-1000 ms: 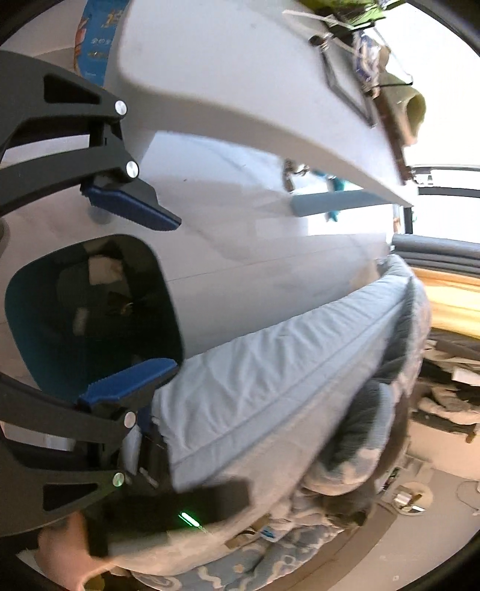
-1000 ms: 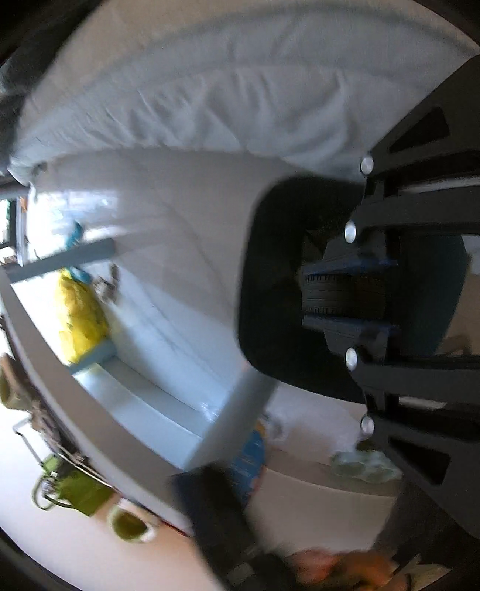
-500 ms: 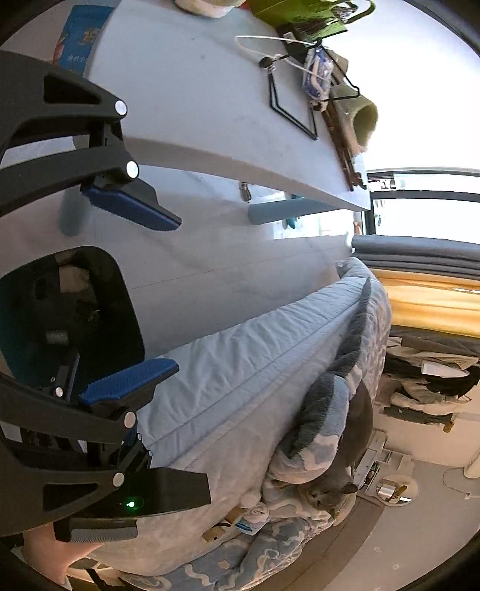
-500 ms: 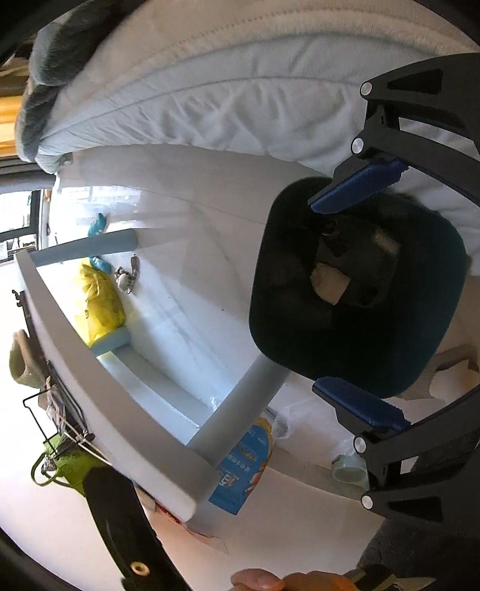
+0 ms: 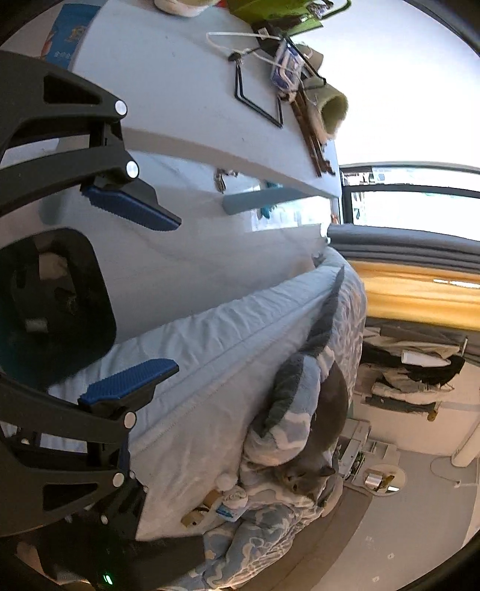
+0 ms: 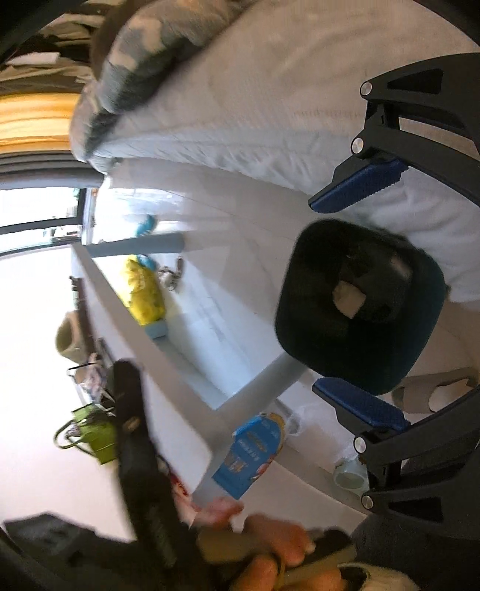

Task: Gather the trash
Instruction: 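Open both tools to drop the remote and tissue pack into the bin, then move both tools over the bed toward the bubble wrap and tissue pack, then grasp the white bubble wrap with the left tool while the right tool grasps the blue tissue pack, then carry the bubble wrap and tissue pack over the black trash bin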

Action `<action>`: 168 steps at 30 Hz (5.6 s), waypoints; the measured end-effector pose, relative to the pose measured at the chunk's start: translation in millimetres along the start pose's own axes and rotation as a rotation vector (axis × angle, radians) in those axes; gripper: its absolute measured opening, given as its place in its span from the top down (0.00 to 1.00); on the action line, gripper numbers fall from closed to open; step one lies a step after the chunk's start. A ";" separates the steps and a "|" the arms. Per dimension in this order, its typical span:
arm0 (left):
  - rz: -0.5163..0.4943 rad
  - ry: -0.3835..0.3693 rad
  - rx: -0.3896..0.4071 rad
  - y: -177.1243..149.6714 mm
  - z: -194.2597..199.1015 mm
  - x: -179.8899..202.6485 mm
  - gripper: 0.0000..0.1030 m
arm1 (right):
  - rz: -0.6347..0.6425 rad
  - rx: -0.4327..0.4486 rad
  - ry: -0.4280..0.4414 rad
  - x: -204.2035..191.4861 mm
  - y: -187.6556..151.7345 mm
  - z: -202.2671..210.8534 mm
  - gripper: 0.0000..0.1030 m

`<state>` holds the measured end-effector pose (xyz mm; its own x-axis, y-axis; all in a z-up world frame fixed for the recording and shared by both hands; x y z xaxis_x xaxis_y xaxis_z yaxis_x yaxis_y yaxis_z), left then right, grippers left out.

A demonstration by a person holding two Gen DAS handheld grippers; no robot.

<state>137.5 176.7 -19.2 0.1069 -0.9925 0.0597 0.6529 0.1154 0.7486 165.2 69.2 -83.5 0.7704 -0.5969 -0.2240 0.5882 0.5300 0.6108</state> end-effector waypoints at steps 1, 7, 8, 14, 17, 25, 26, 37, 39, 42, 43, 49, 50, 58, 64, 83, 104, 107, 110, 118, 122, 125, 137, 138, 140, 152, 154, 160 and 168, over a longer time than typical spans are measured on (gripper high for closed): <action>-0.008 -0.010 0.002 1.1 -0.3 6.9 0.27 | -0.003 0.015 -0.007 3.0 -0.7 7.1 0.11; -0.034 -0.077 0.021 6.8 -8.8 49.0 0.24 | -0.043 0.096 -0.047 34.2 -6.5 52.3 0.11; -0.030 -0.098 0.016 8.2 -11.3 56.5 0.24 | -0.050 0.101 -0.059 40.1 -7.9 56.6 0.11; -0.099 -0.156 0.023 10.4 -19.2 110.5 0.19 | -0.099 0.139 -0.135 83.5 -30.5 92.7 0.11; -0.128 -0.193 0.020 8.8 -25.0 136.4 0.18 | -0.124 0.158 -0.168 102.5 -42.5 109.1 0.11; -0.159 -0.279 0.008 11.4 -43.7 188.4 0.15 | -0.189 0.227 -0.264 154.2 -66.0 156.4 0.11; -0.160 -0.293 0.007 12.5 -45.9 195.0 0.15 | -0.194 0.230 -0.272 159.0 -68.9 160.0 0.11; -0.248 -0.347 -0.021 20.1 -88.1 247.7 0.11 | -0.235 0.249 -0.406 224.4 -77.4 184.0 0.11; -0.255 -0.354 -0.029 22.1 -98.0 253.4 0.11 | -0.245 0.248 -0.417 235.0 -78.0 186.0 0.11; -0.255 -0.373 -0.047 24.6 -110.9 260.9 0.11 | -0.265 0.253 -0.442 254.4 -78.1 190.9 0.11; -0.257 -0.382 -0.054 25.8 -115.7 264.5 0.11 | -0.267 0.255 -0.446 257.5 -78.8 192.2 0.11; -0.262 -0.413 -0.090 30.5 -141.2 282.3 0.11 | -0.311 0.252 -0.475 291.7 -82.6 191.5 0.11; -0.262 -0.419 -0.098 30.9 -146.7 285.0 0.11 | -0.317 0.249 -0.478 297.1 -83.0 191.1 0.11; -0.260 -0.449 -0.153 37.3 -180.6 301.2 0.22 | -0.379 0.261 -0.497 338.0 -84.7 195.0 0.11; -0.237 -0.485 -0.180 43.8 -200.0 312.0 0.30 | -0.377 0.233 -0.513 361.2 -88.5 185.8 0.11; -0.227 -0.521 -0.269 45.6 -235.7 328.2 0.57 | -0.414 0.207 -0.472 407.4 -81.6 162.6 0.58; -0.287 -0.552 -0.256 29.0 -197.8 325.6 0.67 | -0.459 0.215 -0.485 393.5 -68.3 165.9 0.88; -0.290 -0.540 -0.259 23.7 -187.1 325.8 0.67 | -0.455 0.219 -0.482 381.8 -69.4 171.0 0.88; -0.295 -0.529 -0.266 17.2 -175.9 320.7 0.67 | -0.450 0.220 -0.485 367.9 -71.0 176.3 0.88; -0.306 -0.487 -0.281 -3.1 -135.4 301.6 0.67 | -0.444 0.245 -0.480 322.2 -82.3 195.6 0.88; -0.307 -0.464 -0.273 -13.0 -114.7 291.6 0.67 | -0.437 0.248 -0.469 297.3 -88.6 197.0 0.88; -0.302 -0.447 -0.267 -22.6 -97.3 279.8 0.67 | -0.428 0.253 -0.456 278.3 -91.3 199.3 0.88; -0.267 -0.342 -0.271 -52.7 -52.5 226.5 0.67 | -0.384 0.254 -0.391 207.2 -98.5 191.0 0.88; -0.262 -0.334 -0.273 -53.2 -51.7 223.2 0.67 | -0.378 0.251 -0.387 202.8 -97.9 188.8 0.88; -0.246 -0.321 -0.273 -52.7 -49.6 215.1 0.67 | -0.363 0.239 -0.373 193.4 -95.8 181.8 0.88; -0.206 -0.216 -0.294 -59.1 -63.6 164.2 0.67 | -0.288 0.186 -0.273 145.3 -68.2 137.5 0.88; -0.197 -0.209 -0.300 -60.7 -66.6 153.4 0.67 | -0.274 0.179 -0.263 136.9 -60.8 129.6 0.88; -0.159 -0.178 -0.326 -67.3 -72.5 113.2 0.67 | -0.233 0.157 -0.239 111.6 -39.8 103.4 0.88; -0.097 -0.120 -0.365 -76.7 -82.9 61.8 0.66 | -0.152 0.121 -0.219 71.9 -11.8 63.9 0.88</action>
<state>156.2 109.9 -127.7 -0.0424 -0.9947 0.0935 0.8817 0.0068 0.4718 198.0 -18.5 -58.3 0.5968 -0.7865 -0.1587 0.6492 0.3571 0.6716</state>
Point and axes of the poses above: each gripper's, at about its wrist camera, not at the fingertips, and z roughly against the way its jaws point, x to its right, y to its top, the point moved 1 cm from there along -z, roughly the way its jaws point, and after that the axes turned 4 degrees about y, right-handed, at the moved point
